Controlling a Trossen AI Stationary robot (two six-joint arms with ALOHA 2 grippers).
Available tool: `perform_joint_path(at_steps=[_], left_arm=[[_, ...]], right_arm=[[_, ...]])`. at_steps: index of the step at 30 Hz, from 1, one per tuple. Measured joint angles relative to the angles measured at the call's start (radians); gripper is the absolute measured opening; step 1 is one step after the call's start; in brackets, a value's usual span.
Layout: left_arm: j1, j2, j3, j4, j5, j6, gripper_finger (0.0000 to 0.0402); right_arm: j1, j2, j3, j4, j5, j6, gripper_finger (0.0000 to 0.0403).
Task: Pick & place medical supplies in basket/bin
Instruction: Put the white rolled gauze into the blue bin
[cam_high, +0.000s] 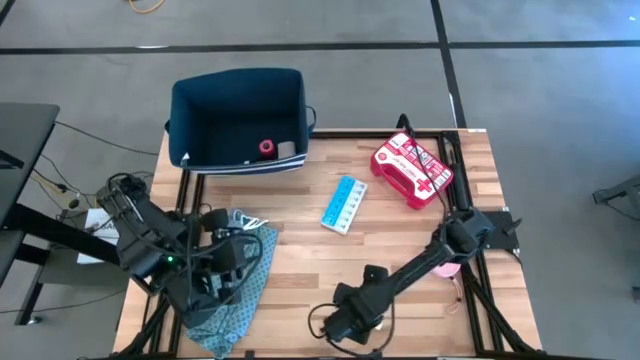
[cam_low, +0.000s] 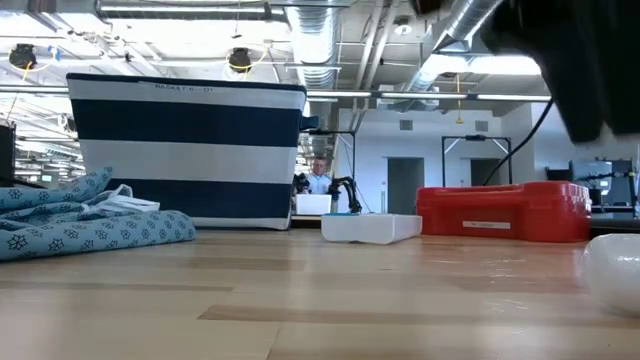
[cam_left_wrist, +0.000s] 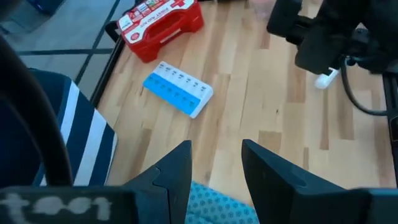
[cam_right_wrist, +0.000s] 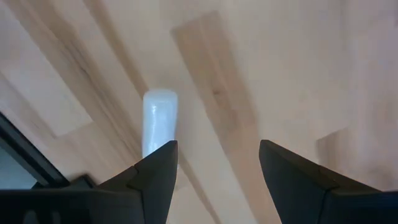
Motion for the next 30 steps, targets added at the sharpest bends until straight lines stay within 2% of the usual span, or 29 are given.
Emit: perform_joint_path(at_steps=[3,11,14,17,19,23,26,30], left_arm=[[-0.014,0.000,0.000,0.003,-0.009,0.038,0.0130],[-0.026,0.000,0.000,0.003,-0.051,0.128,0.0130],[-0.026,0.000,0.000,0.003,-0.059,0.134,0.0130],[-0.026,0.000,0.000,0.003,-0.058,0.144,0.0130],[-0.026,0.000,0.000,0.003,-0.058,0.153,0.0130],[-0.026,0.000,0.000,0.003,-0.056,0.158,0.0130],[-0.026,0.000,0.000,0.003,-0.058,0.165,0.0130],[-0.026,0.000,0.000,0.003,-0.064,0.165,0.0130]], right_arm=[[0.005,0.035,-0.001,0.023,-0.048,0.032,0.0221],[0.048,0.055,0.001,0.140,-0.047,0.103,0.0221],[0.057,0.056,0.000,0.123,0.024,0.150,0.0221],[0.055,0.080,0.001,0.016,0.074,0.223,0.0221],[0.054,0.105,-0.002,-0.007,0.032,0.229,0.0221],[0.062,0.112,-0.003,0.090,-0.042,0.190,0.0221],[0.064,0.112,-0.008,0.132,-0.035,0.183,0.0221],[0.052,0.112,-0.009,0.045,-0.018,0.185,0.0218]])
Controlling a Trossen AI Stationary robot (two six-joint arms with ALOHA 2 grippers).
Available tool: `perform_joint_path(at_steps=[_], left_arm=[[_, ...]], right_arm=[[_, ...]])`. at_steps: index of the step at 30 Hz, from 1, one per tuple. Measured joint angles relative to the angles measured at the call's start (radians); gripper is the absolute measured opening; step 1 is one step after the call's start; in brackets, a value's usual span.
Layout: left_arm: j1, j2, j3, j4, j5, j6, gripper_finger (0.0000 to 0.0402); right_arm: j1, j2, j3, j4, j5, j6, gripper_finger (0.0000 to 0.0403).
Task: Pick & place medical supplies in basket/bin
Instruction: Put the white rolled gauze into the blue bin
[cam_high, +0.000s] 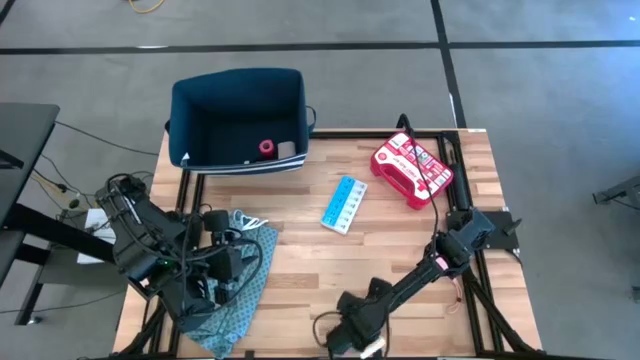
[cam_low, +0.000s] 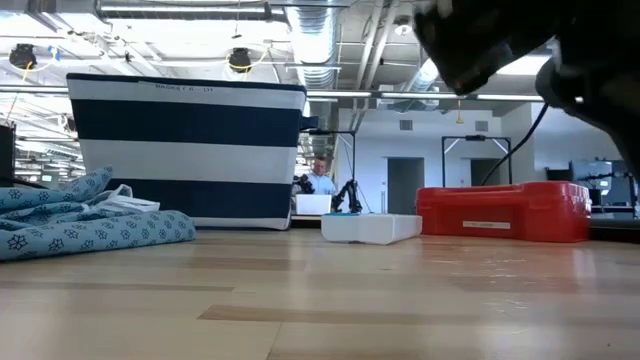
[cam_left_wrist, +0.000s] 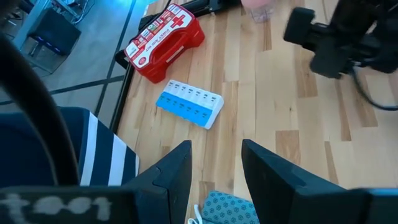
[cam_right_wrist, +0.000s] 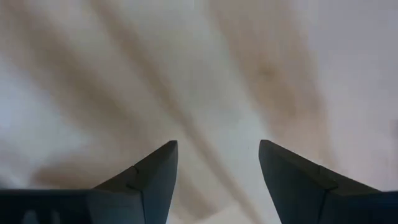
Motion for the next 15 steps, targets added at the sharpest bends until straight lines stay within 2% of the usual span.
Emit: perform_joint_path(at_steps=[6,10,15], left_arm=[[0.000,0.000,0.000,0.000,-0.001,0.000,0.0130],[0.000,0.000,0.000,0.000,-0.001,-0.001,0.0130],[0.000,-0.001,0.000,0.000,0.001,-0.008,0.0130]], right_arm=[[-0.006,-0.017,0.020,-0.174,-0.042,-0.004,0.0217],[0.021,-0.094,0.042,-0.116,-0.055,-0.019,0.0215],[0.087,-0.154,0.046,0.007,-0.008,-0.016,0.0213]])
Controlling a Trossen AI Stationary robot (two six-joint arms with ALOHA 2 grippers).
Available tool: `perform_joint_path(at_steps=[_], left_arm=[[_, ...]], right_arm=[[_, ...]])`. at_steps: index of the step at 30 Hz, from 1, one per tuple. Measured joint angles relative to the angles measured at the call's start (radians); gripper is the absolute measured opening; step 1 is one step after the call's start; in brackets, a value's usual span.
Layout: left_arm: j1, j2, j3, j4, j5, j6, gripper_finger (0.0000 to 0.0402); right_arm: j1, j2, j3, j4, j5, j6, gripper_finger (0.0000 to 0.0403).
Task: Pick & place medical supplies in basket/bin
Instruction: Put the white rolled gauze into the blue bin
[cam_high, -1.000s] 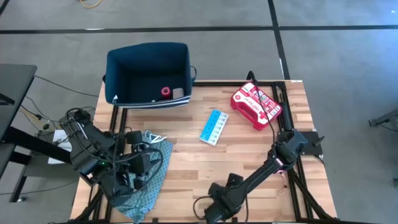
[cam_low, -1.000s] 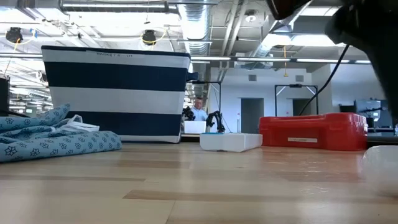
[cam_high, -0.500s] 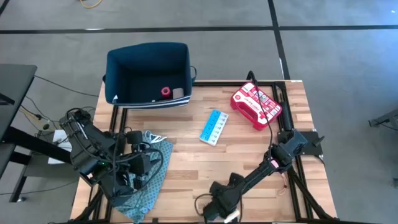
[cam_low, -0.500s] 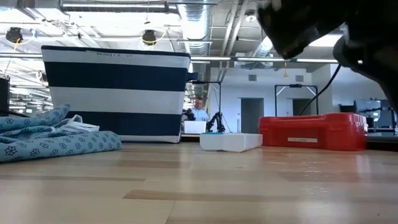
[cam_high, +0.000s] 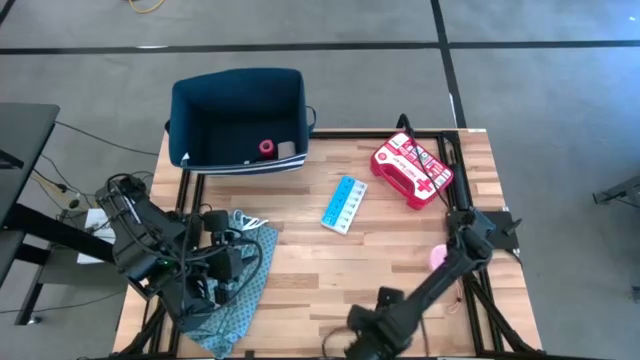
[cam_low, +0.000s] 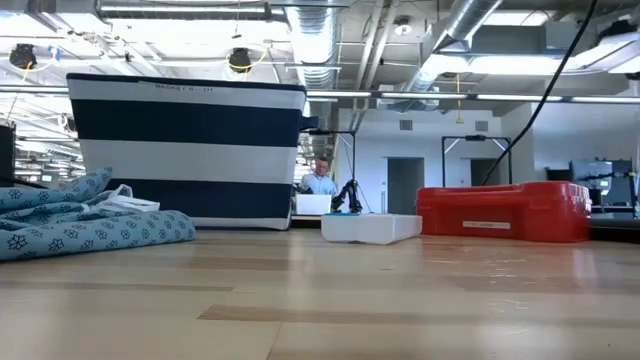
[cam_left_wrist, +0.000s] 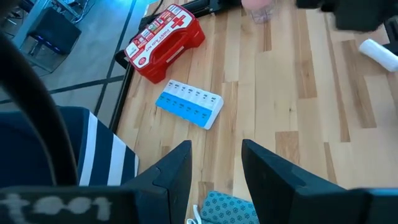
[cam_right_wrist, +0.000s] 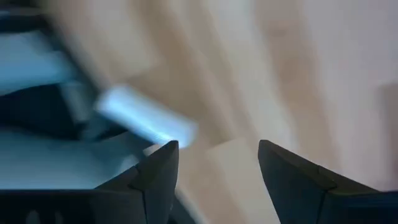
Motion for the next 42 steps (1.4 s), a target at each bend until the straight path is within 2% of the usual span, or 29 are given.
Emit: perform_joint_path(at_steps=[5,9,14,23,31,36,42], left_arm=[[0.000,0.000,0.000,0.000,0.007,-0.004,0.0130],[-0.001,0.000,0.000,0.000,0.001,-0.005,0.0130],[0.004,0.000,0.000,0.000,-0.037,0.002,0.0130],[0.004,0.000,0.000,0.000,-0.031,0.007,0.0130],[0.004,0.000,0.000,0.000,-0.029,0.008,0.0130],[0.004,0.000,0.000,0.000,-0.040,0.001,0.0130],[0.004,0.000,0.000,0.000,-0.081,-0.002,0.0130]], right_arm=[[0.070,0.027,-0.020,0.132,0.030,-0.093,0.0216],[0.084,0.074,-0.034,0.225,0.029,-0.180,0.0217],[0.063,0.119,-0.033,0.185,0.035,-0.208,0.0215],[0.052,0.156,-0.038,0.169,0.006,-0.235,0.0214],[0.025,0.144,-0.123,0.283,0.023,-0.202,0.0210],[0.010,0.144,-0.137,0.299,0.044,-0.166,0.0171],[-0.027,0.147,-0.126,0.286,0.044,-0.186,0.0088]])
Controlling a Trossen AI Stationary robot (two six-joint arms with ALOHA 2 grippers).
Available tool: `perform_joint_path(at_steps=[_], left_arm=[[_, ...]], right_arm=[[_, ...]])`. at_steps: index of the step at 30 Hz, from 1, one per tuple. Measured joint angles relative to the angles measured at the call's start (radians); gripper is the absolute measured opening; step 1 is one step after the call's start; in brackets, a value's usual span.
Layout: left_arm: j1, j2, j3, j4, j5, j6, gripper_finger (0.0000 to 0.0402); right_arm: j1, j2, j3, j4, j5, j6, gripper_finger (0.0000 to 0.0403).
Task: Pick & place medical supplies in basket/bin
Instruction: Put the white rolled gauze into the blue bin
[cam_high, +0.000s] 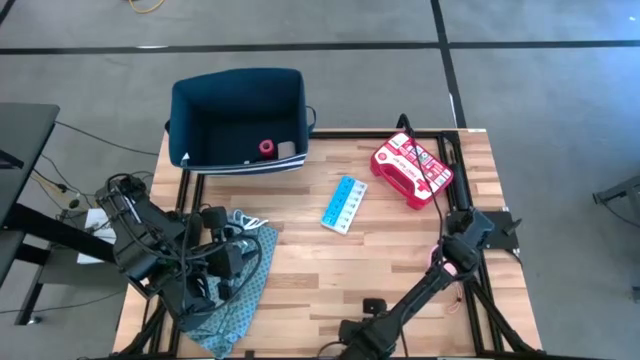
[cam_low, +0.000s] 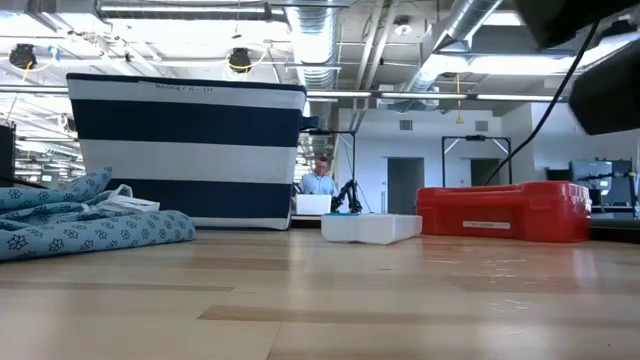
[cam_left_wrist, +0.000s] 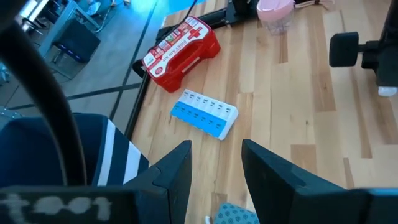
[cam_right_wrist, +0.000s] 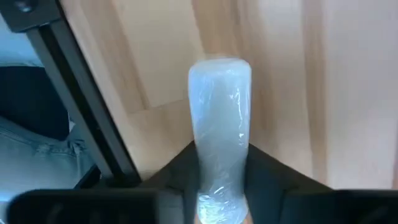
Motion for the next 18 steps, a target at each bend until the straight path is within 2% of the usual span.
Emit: perform_joint_path(at_steps=[2,4,8,12,14,18], left_arm=[[0.000,0.000,0.000,0.000,-0.004,0.001,0.0130],[0.000,0.000,0.000,0.000,-0.013,0.011,0.0130],[0.000,0.000,0.000,0.000,-0.066,0.009,0.0130],[0.000,0.000,0.000,0.000,-0.137,0.011,0.0130],[0.000,0.000,0.000,0.000,-0.155,0.019,0.0130],[0.000,0.000,0.000,0.000,-0.158,0.022,0.0130]], right_arm=[[-0.018,0.005,0.026,-0.030,0.022,-0.039,0.0064],[-0.047,0.010,0.050,-0.070,0.110,-0.071,0.0048],[-0.137,0.015,0.128,-0.233,0.381,-0.119,0.0040],[-0.220,0.010,0.250,-0.464,0.644,-0.167,0.0056],[-0.286,-0.006,0.296,-0.428,0.760,-0.276,0.0059],[-0.426,-0.074,0.418,-0.366,0.907,-0.540,0.0055]])
